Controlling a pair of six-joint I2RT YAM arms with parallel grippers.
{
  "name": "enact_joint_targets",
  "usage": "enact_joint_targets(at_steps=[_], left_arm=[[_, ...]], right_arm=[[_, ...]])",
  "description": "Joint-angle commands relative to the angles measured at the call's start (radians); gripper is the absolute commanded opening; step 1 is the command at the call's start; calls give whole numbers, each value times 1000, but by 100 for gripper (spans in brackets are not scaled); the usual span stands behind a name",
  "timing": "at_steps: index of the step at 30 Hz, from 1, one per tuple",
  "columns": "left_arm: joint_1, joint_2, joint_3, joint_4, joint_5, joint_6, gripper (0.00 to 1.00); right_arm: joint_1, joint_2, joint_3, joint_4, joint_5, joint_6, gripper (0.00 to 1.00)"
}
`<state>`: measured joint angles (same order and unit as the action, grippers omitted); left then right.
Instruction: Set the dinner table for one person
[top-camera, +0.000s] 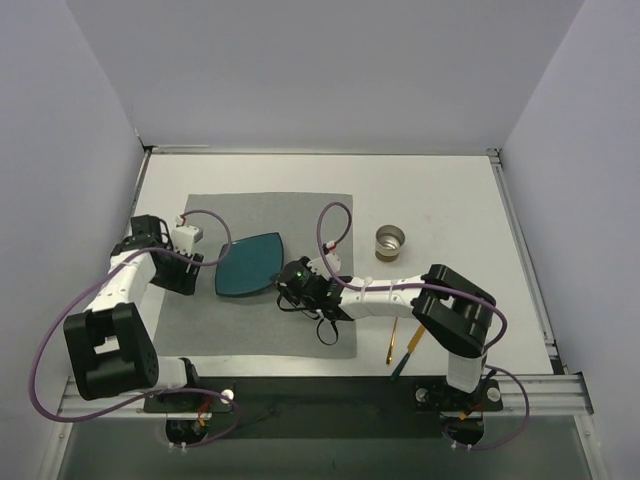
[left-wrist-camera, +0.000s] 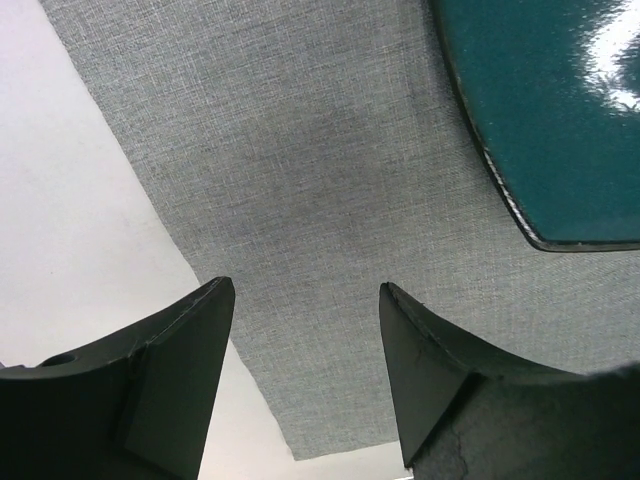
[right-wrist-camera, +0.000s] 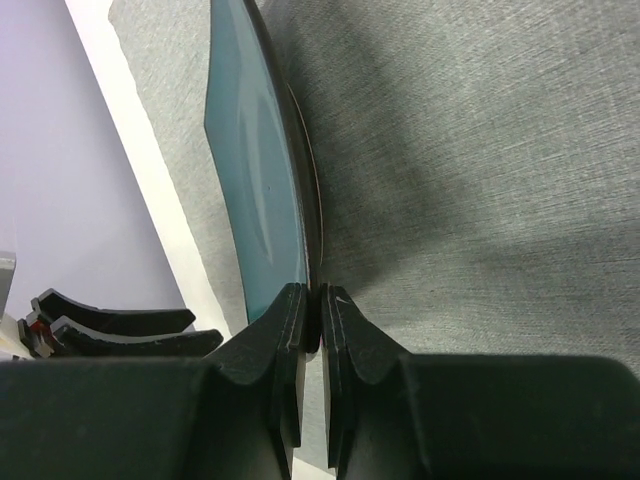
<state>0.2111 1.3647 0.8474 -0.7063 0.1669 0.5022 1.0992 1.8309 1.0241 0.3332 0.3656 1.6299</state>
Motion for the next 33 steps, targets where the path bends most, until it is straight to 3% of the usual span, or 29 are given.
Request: enact_joint_targets(at_steps=[1, 14, 23, 33], left_arm=[[5, 5, -4, 57, -24, 19, 70], [7, 34, -30, 102, -40, 41, 70], [14, 50, -48, 133, -23, 29, 70], [16, 42, -42, 123, -4, 27, 70]], right_arm=[[-6, -10, -22, 112, 1, 15, 0], [-9, 83, 21, -83, -66, -7, 0], [-4, 107, -51, -80, -76, 113, 9], [-2, 148, -33, -123, -128, 102, 16]])
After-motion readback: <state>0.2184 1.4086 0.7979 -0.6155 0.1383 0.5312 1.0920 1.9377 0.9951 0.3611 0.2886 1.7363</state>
